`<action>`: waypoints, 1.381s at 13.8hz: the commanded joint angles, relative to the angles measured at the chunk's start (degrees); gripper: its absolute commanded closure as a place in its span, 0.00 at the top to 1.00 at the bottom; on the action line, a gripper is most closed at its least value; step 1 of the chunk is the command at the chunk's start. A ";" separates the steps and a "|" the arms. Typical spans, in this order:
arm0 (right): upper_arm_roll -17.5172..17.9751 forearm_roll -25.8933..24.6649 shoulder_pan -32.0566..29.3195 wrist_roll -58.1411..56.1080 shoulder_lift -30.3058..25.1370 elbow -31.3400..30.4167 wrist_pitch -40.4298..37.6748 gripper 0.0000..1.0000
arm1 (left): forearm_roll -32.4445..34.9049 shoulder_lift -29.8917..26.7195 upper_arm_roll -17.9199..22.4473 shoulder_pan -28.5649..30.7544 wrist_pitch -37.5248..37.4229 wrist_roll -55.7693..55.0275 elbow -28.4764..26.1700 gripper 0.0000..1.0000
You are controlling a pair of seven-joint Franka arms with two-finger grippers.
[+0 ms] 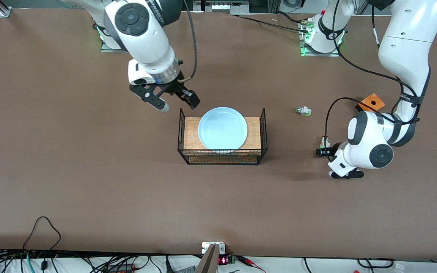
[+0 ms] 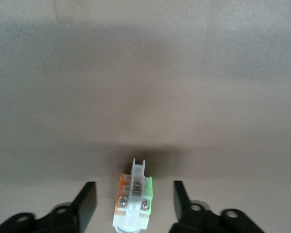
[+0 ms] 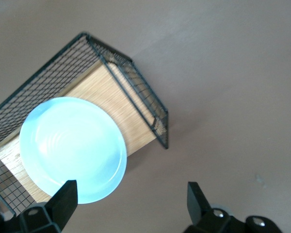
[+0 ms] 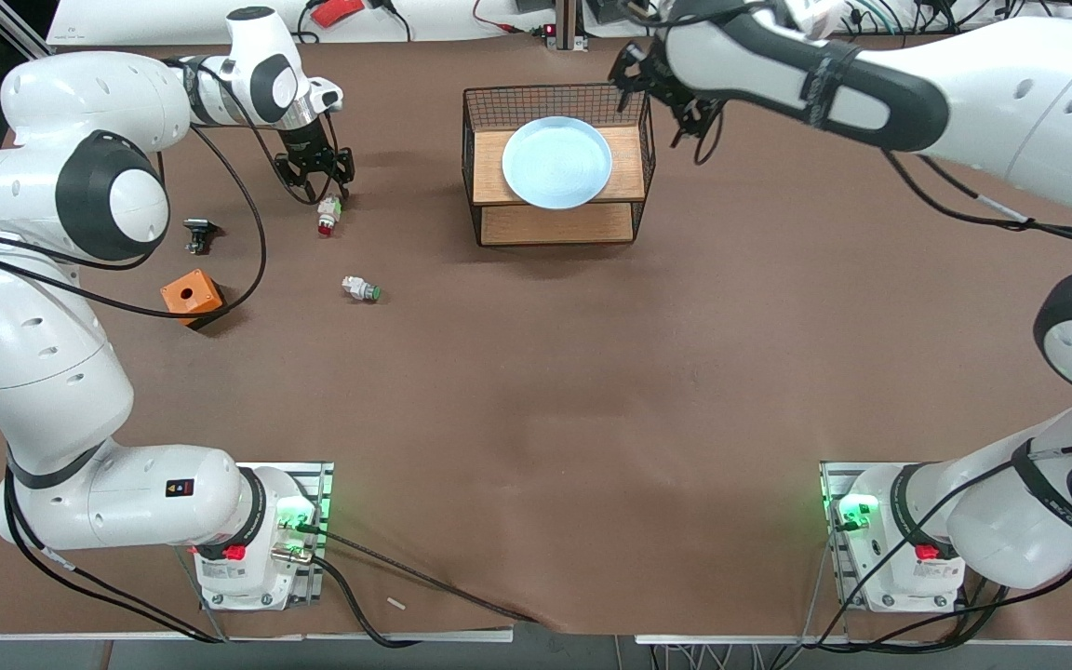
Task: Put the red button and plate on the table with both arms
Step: 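Lower the button onto the table while the right gripper reaches the plate, then open the left gripper and withdraw while the right gripper grips the plate rim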
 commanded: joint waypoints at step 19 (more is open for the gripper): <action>-2.77 -0.64 7.10 2.17 12.18 -0.10 11.83 0.91 | 1.06 -32.03 5.01 -4.29 -23.36 5.36 6.39 1.00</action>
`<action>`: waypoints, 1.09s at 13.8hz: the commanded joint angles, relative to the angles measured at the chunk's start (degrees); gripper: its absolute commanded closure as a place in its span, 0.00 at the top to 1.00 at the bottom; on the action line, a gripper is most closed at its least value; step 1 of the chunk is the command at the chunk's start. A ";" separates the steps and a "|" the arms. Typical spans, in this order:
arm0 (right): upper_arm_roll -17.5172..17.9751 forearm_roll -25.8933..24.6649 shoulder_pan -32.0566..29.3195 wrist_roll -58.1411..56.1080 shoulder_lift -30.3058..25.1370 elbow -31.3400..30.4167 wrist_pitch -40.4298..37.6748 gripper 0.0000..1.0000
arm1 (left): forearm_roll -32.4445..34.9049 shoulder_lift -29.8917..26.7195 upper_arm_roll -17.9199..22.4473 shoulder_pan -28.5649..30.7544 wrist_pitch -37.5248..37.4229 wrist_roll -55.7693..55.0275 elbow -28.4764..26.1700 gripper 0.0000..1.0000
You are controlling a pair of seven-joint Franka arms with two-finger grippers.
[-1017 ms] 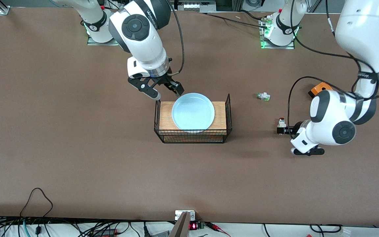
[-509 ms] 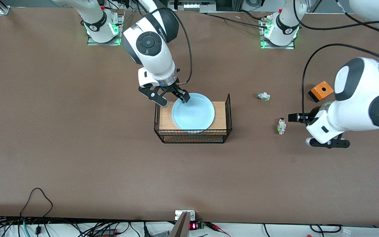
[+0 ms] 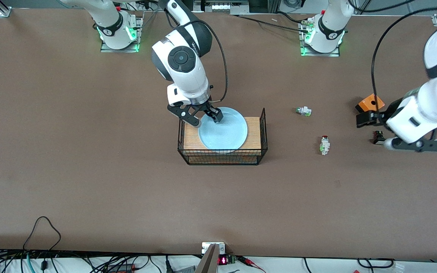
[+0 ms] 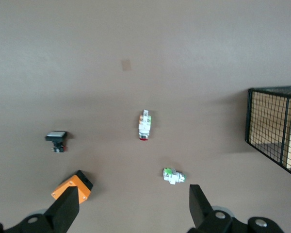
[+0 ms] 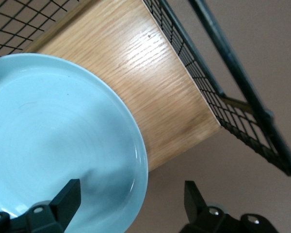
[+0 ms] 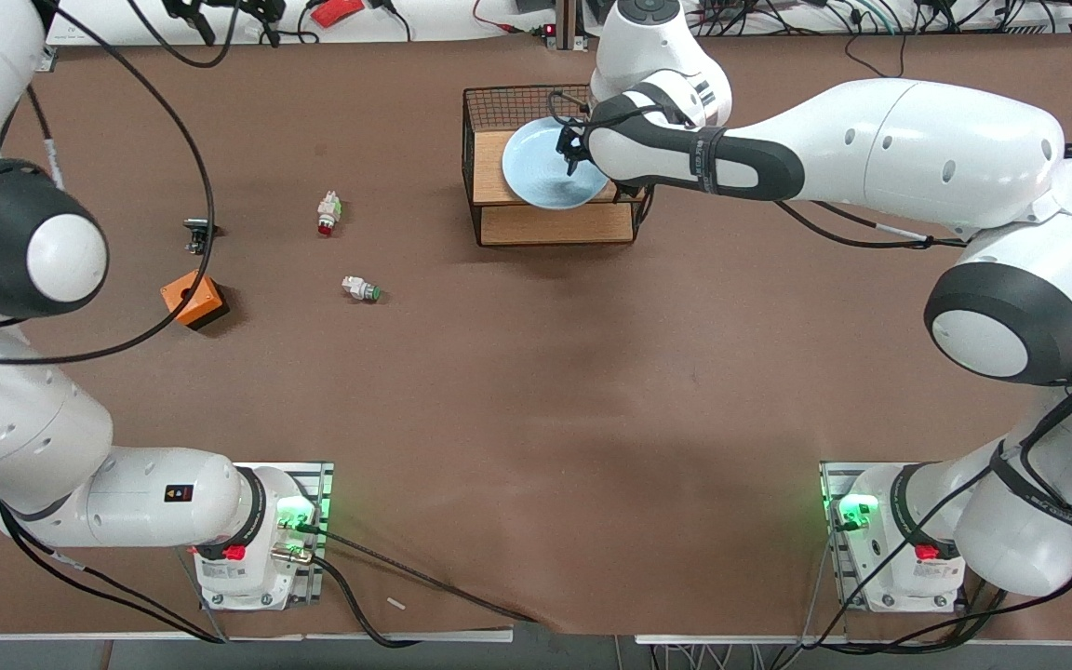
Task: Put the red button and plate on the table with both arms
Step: 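Open the left gripper and withdraw while the right gripper grips the plate rim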
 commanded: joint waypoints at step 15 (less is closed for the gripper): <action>-0.79 -0.70 1.00 0.50 0.70 -0.78 -0.25 0.57 | -2.36 -12.06 2.55 2.06 7.31 0.97 -14.80 1.00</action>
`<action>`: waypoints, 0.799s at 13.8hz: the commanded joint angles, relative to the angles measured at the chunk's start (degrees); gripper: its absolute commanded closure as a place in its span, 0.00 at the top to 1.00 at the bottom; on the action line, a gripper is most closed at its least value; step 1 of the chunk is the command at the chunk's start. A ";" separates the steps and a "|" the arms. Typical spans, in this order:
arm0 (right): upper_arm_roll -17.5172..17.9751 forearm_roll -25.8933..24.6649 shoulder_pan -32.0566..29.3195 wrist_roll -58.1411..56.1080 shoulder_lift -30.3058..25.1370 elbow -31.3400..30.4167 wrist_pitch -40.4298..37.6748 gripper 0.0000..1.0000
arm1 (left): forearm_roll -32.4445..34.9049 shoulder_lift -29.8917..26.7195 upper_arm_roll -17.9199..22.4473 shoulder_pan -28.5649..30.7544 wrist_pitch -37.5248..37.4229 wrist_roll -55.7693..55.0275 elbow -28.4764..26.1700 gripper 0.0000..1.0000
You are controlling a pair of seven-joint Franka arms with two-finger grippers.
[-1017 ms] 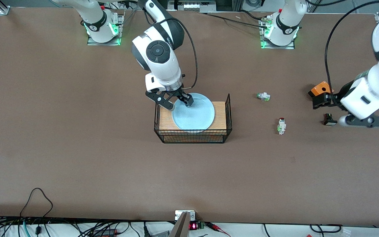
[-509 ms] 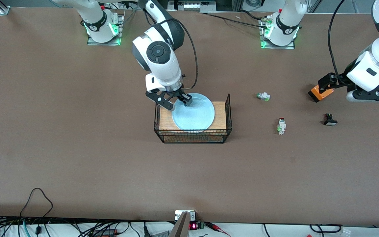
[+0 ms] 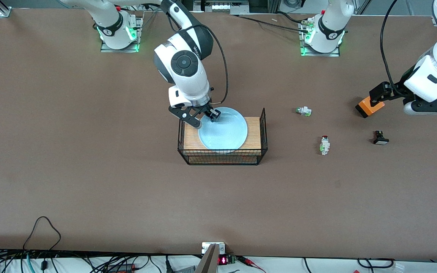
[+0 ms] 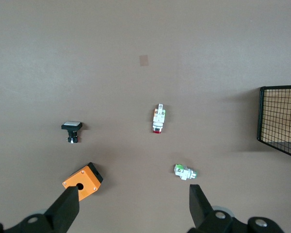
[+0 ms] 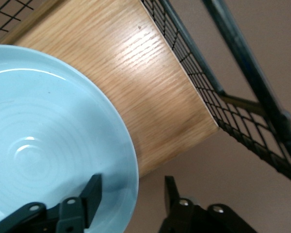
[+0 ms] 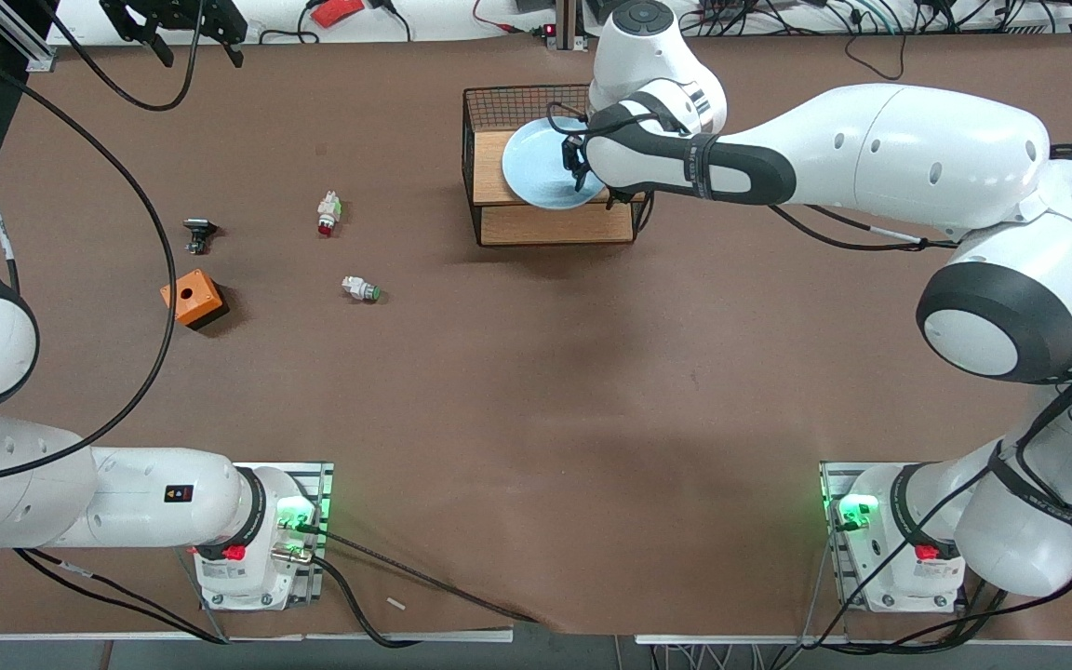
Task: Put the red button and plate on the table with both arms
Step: 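Open the left gripper and withdraw while the right gripper grips the plate rim, then lift the blue plate off the basket with the right gripper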
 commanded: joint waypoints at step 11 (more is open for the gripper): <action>-0.59 -0.07 1.34 0.06 -0.41 -0.30 -1.87 0.21 | -4.23 5.40 0.13 5.95 -5.20 1.36 9.80 1.00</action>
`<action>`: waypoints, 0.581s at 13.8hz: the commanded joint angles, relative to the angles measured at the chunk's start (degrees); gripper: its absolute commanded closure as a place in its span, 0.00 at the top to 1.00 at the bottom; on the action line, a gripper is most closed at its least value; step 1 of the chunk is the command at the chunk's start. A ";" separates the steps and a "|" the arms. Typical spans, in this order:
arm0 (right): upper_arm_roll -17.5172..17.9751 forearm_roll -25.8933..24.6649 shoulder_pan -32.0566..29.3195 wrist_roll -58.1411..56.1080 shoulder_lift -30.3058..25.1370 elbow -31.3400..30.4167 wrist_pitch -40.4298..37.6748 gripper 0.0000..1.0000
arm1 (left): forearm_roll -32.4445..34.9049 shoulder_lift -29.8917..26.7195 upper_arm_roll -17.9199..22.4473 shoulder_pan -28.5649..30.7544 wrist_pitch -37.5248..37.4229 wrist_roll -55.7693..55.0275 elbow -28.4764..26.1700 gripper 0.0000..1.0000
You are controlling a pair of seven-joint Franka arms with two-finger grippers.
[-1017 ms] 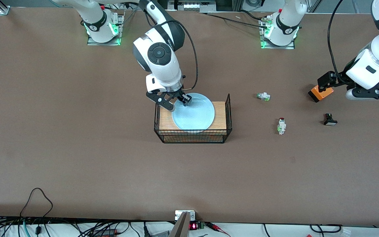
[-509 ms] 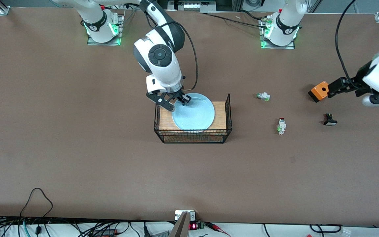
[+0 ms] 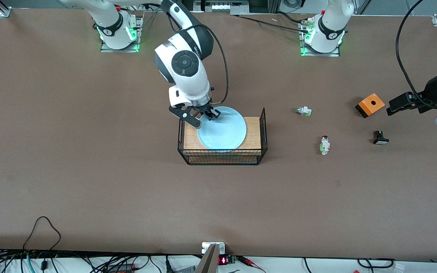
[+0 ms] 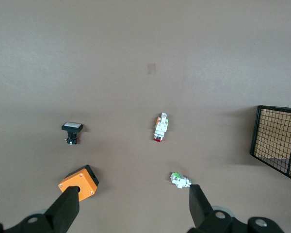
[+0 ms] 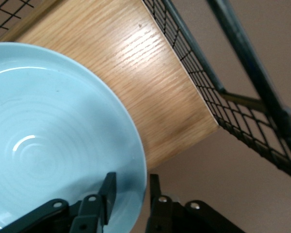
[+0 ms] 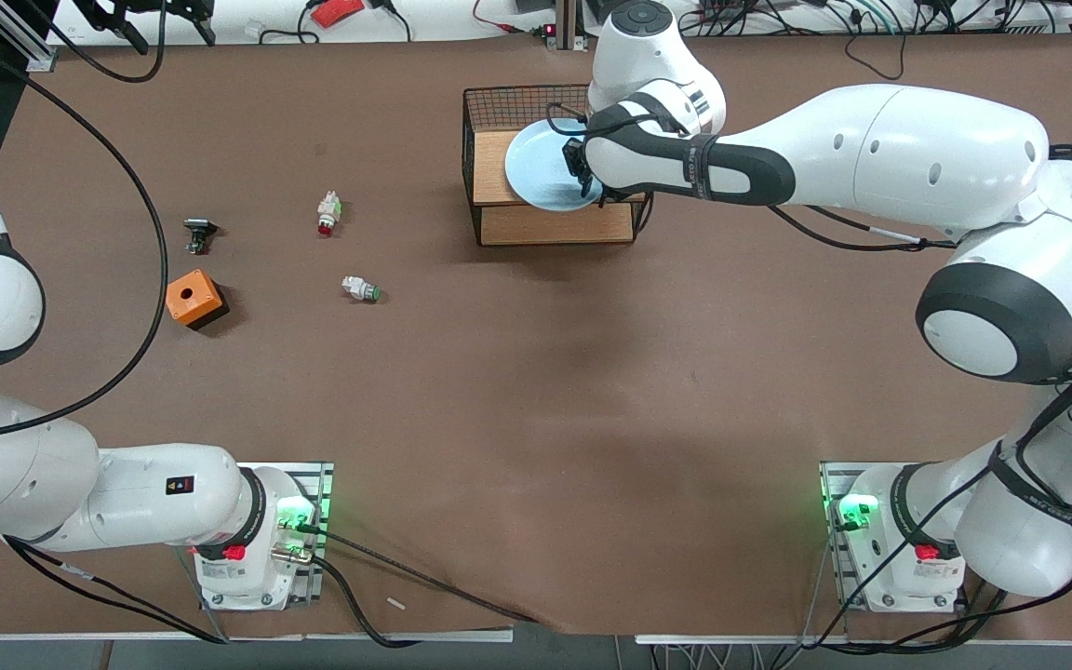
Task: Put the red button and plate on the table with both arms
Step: 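Lift the blue plate off the basket with the right gripper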
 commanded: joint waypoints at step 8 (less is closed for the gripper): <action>-0.53 0.45 1.08 0.50 -0.60 0.30 -2.63 0.00 | -0.39 0.75 -0.65 0.85 -5.07 1.08 2.87 1.00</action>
